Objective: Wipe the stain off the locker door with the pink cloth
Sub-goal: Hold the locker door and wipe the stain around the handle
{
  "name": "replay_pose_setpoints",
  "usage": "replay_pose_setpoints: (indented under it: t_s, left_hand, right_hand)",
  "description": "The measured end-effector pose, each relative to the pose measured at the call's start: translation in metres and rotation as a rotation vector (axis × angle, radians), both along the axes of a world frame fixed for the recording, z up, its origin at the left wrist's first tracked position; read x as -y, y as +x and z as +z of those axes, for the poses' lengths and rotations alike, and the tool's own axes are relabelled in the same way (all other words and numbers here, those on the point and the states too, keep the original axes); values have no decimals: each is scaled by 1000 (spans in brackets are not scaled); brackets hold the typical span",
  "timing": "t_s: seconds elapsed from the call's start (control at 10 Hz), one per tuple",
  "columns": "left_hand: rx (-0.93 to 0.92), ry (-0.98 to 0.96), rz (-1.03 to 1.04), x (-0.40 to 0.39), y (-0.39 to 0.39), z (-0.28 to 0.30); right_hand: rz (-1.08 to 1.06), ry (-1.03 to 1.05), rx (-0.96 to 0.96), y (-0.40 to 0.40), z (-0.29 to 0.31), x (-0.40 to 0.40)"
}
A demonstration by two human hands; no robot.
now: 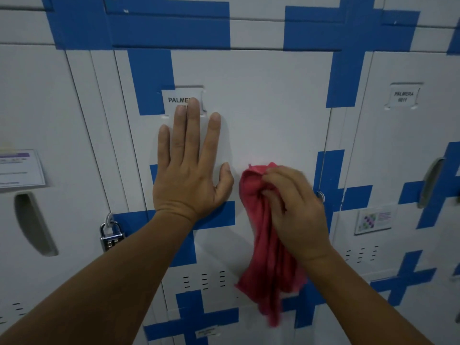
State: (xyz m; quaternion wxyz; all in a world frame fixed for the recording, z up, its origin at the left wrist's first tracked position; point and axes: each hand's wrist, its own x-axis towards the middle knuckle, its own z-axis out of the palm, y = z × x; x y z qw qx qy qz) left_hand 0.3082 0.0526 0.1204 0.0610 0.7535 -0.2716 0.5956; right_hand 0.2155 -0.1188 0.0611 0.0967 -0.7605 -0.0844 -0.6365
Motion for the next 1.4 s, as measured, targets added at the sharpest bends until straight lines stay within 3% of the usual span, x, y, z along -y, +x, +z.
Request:
replay_pose_setpoints:
  t_s: [0.4, 0.6, 0.7, 1.0, 1.4]
  left_hand:
    - [20, -3, 8, 0, 1, -1]
    - [24, -6, 6, -1, 1, -1]
    - [16, -4, 2, 0, 0, 0]
    - [10, -4, 14, 0, 0, 0]
    - [-1, 1, 30, 0, -1, 1]
  right_hand:
    - [-319, 124, -50, -3, -10, -14]
    - [-370, 304, -420, 3, -43, -54]
    - [-302, 381, -489, 3, -39, -52]
    - [-290, 283, -595, -8, -53, -37]
    - [-511, 214, -626, -26, -83, -50]
